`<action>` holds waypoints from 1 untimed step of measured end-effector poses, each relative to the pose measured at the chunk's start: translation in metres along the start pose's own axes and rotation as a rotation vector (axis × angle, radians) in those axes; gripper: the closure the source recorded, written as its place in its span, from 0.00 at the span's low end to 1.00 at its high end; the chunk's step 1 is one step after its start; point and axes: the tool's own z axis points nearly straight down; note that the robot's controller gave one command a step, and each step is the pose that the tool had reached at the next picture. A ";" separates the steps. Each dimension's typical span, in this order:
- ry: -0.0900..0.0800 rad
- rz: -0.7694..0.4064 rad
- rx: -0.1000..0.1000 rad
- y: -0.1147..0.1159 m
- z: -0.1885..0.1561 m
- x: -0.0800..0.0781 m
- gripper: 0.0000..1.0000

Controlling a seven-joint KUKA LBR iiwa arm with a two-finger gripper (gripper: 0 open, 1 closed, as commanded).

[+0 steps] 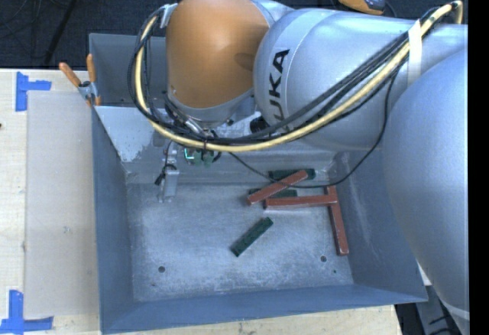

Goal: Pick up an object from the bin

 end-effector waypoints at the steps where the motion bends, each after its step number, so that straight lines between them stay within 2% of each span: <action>1: 0.001 0.082 0.004 -0.116 0.049 0.079 0.00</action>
Offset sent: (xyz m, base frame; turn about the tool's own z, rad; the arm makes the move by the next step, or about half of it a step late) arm -0.0768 -0.1112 -0.0454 0.0753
